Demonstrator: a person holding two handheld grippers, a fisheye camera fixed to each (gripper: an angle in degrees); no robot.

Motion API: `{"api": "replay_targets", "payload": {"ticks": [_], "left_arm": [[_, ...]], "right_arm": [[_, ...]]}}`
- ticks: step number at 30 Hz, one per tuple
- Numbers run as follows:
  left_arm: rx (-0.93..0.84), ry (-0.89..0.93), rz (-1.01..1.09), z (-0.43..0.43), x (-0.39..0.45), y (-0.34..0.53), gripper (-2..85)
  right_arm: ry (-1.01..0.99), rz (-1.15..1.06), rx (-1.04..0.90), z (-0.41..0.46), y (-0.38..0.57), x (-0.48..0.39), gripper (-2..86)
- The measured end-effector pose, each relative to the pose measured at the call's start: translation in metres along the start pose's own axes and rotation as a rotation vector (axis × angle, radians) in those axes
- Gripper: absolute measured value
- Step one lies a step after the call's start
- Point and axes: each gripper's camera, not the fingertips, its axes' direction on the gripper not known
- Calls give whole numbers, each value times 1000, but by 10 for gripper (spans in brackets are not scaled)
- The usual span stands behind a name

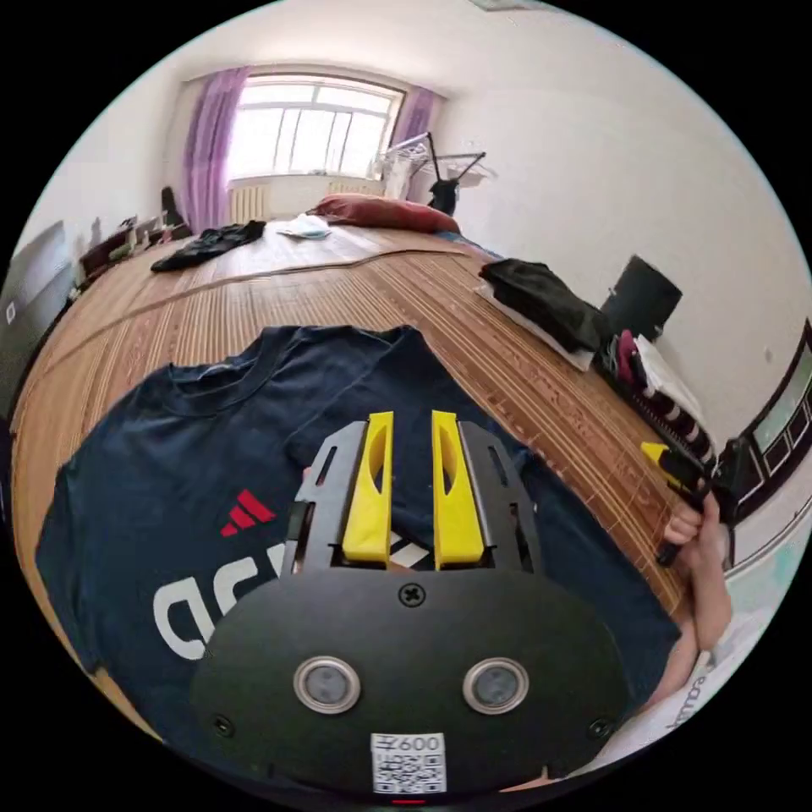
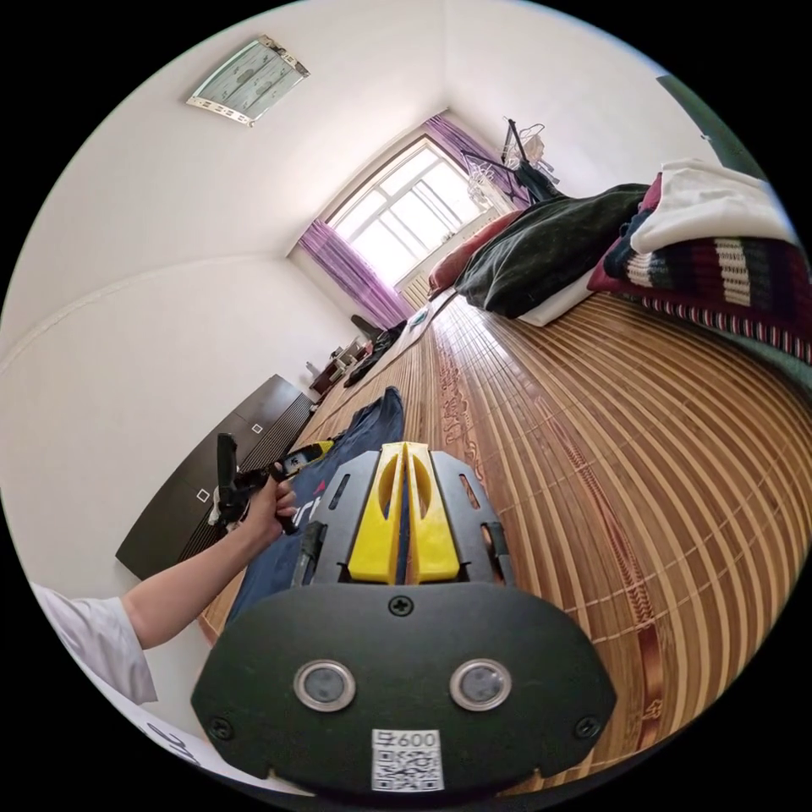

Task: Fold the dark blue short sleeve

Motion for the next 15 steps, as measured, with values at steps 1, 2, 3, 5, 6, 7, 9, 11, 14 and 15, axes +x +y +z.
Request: {"api": "replay_targets", "payload": {"ticks": [1,2,3,5,6,7,9,11,14,15], "left_arm": [[-46,-23,131,6,36,-8,83],[-71,-23,191,9,54,-11,86],[-123,-11,297,15,87,-17,89],[-174,-26,427,22,127,-22,88],[-169,-56,468,24,145,-25,86],[-174,-93,490,27,155,-28,85],[-204,-102,518,33,164,-34,85],[-236,-86,516,39,166,-39,85],[-248,-84,502,43,163,-46,81],[-236,-70,494,43,161,-49,77]], "right_arm": [[1,-1,1,0,0,-1,-8],[0,0,-1,0,0,0,-8],[-1,2,-2,0,0,0,-8],[-8,9,-3,-1,0,2,-8],[-8,9,-3,-1,0,2,-8],[-7,8,-2,-2,1,1,-8],[-4,3,-1,-2,1,0,-8],[-4,3,-6,-2,1,0,-8],[-6,7,-10,-2,0,1,-8],[-5,7,-10,-2,0,0,-8]]}}
